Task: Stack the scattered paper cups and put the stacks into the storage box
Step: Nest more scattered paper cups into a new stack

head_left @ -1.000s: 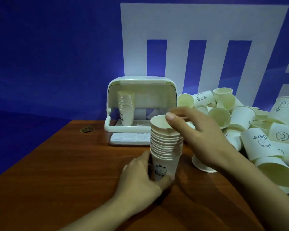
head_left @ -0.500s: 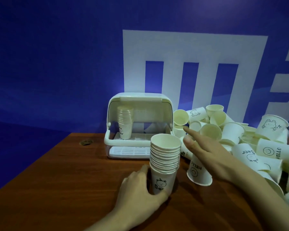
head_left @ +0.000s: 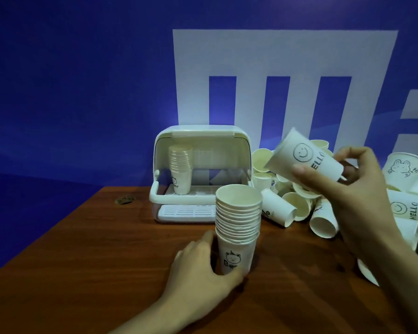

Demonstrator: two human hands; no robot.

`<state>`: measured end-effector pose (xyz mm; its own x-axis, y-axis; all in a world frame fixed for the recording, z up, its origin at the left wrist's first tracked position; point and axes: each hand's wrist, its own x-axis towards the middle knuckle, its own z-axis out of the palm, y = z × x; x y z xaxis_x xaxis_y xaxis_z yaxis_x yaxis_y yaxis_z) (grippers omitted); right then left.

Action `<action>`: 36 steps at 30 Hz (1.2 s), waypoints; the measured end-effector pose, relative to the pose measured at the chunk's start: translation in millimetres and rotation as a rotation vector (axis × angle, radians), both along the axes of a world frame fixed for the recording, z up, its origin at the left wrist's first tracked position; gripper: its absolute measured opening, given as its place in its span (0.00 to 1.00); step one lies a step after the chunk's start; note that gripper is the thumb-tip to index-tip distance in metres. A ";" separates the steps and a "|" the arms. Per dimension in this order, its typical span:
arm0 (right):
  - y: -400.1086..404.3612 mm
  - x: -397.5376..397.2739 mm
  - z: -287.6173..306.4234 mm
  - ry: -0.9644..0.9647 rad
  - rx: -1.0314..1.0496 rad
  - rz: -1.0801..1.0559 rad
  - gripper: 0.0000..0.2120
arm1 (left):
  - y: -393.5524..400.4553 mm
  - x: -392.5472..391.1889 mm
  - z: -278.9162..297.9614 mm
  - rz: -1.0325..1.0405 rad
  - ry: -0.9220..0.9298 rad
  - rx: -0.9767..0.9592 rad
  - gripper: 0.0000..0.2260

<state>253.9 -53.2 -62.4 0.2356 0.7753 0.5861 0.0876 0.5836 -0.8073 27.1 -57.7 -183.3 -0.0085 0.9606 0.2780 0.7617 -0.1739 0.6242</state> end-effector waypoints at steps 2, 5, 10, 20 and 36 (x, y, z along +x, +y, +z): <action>-6.8 -14.6 -2.0 -0.041 0.053 -0.020 0.28 | 0.4 0.7 -1.0 0.001 0.006 -0.006 0.32; -11.7 -33.7 -4.1 -0.152 0.120 -0.040 0.29 | 1.0 1.4 -4.8 0.000 0.003 -0.002 0.32; -5.8 -45.4 -12.9 -0.183 0.115 0.072 0.31 | 1.4 1.3 -7.3 -0.032 -0.041 0.055 0.27; -2.6 -49.6 -20.9 -0.325 0.015 -0.125 0.27 | 3.6 1.3 -11.8 -0.046 -0.068 0.067 0.28; 8.8 -49.2 -30.0 -0.203 -0.121 0.143 0.42 | -1.7 2.8 -2.9 -0.089 -0.136 0.040 0.29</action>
<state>204.7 -44.4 -92.4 0.0065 0.8593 0.5114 0.1782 0.5022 -0.8462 29.9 -59.4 -186.2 0.0360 0.9475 0.3178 0.6509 -0.2635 0.7120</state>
